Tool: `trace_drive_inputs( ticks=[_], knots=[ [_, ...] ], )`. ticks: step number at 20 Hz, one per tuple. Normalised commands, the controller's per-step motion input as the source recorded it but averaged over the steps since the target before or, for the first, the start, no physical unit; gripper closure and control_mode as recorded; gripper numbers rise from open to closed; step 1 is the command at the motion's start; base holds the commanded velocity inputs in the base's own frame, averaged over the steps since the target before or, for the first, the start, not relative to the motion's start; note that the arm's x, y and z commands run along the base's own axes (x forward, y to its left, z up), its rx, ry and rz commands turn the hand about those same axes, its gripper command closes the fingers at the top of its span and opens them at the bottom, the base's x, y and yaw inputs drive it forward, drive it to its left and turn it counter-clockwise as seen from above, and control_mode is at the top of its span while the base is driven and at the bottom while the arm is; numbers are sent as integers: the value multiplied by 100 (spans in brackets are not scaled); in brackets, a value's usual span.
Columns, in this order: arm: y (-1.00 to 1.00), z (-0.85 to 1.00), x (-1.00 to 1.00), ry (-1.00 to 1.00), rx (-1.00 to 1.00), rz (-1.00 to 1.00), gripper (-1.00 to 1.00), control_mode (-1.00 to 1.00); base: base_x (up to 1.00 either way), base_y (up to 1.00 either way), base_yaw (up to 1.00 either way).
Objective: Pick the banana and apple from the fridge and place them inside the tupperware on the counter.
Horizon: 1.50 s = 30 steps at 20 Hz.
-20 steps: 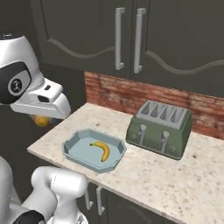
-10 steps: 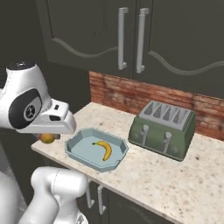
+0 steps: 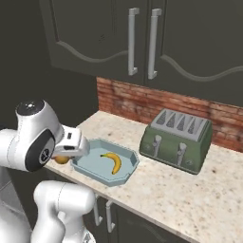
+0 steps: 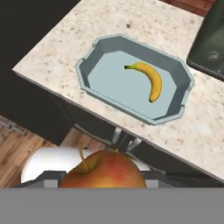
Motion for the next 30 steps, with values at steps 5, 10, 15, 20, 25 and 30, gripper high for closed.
trace_drive_inputs(
  ticks=[5, 10, 15, 20, 25, 30],
  knots=[
    [0, -37, 60, -13, 0, 0, 100, -100, 0, 0, 0],
    [0, -42, 73, -4, 0, 0, 100, -100, 0, 0, 0],
    [0, -62, 50, -6, 0, 0, 100, -100, 0, 0, 0],
    [0, -46, 51, -2, 0, 0, 100, -100, 0, 0, 0],
    [0, -44, 43, 0, 0, 0, 100, -100, 0, 0, 0],
    [0, -38, 29, 0, 0, 0, 100, -100, 0, 0, 0]
  ],
)
